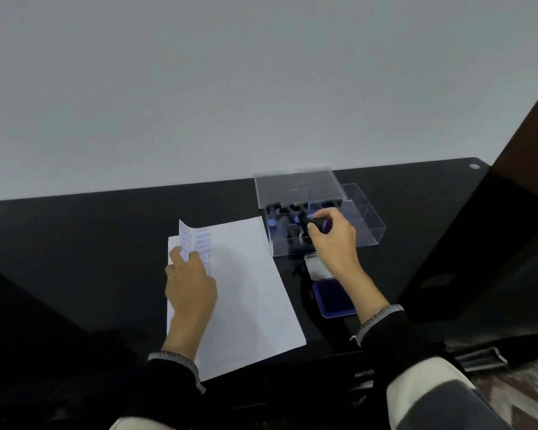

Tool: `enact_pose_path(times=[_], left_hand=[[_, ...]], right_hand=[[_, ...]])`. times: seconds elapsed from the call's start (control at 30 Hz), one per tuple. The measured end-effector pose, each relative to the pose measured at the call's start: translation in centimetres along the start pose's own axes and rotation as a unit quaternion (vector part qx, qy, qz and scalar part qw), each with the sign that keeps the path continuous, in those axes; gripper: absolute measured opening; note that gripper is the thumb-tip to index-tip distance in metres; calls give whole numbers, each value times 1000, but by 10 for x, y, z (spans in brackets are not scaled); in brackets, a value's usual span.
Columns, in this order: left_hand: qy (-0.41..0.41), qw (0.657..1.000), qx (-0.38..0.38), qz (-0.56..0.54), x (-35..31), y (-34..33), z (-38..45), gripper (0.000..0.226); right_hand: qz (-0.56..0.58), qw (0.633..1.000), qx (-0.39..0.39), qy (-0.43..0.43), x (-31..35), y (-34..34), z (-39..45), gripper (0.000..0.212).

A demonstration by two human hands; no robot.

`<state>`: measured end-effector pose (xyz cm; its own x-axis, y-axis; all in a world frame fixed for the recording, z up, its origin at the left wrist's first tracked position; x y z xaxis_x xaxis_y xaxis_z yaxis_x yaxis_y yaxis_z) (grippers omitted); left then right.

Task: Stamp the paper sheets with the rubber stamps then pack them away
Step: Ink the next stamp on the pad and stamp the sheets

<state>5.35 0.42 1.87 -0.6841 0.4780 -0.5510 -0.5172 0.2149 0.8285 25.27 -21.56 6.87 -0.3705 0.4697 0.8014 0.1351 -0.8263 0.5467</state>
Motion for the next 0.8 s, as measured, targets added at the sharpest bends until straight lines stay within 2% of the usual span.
enact_pose_path(times=[0.2,0.27,0.4,0.53,0.63,0.8], left_hand=[[48,997,57,-2,31,-3,13,43],[52,996,64,-15,35,-4,14,44],[59,996,60,-29,37,-4,14,41],[59,996,59,6,39,-5,12,40],[61,994,88,30,42,-6,16,43],[41,986,134,88,34,-6,25,36]], right_hand=[[-84,993,77,21,8,-45,19,37],[-74,993,97,6,5,-51,24,41],[-75,988,134,10,4,-60,36,29],[-137,975,166,54,8,-71,46,30],[-147,967,202,53,6,-80,48,25],[-150,966,205,44,1,-84,51,17]])
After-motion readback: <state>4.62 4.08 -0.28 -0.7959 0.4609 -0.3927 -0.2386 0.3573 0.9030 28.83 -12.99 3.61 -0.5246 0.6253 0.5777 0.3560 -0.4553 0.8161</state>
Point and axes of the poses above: each hand's wrist, its own z-axis towards the middle knuckle, its own y-axis out of the back of the hand, x = y × z, the point moved 9 cm from there along z, towards the middle knuckle, and after that the axes turned 10 degrees about -z, right-handed, at the moved point
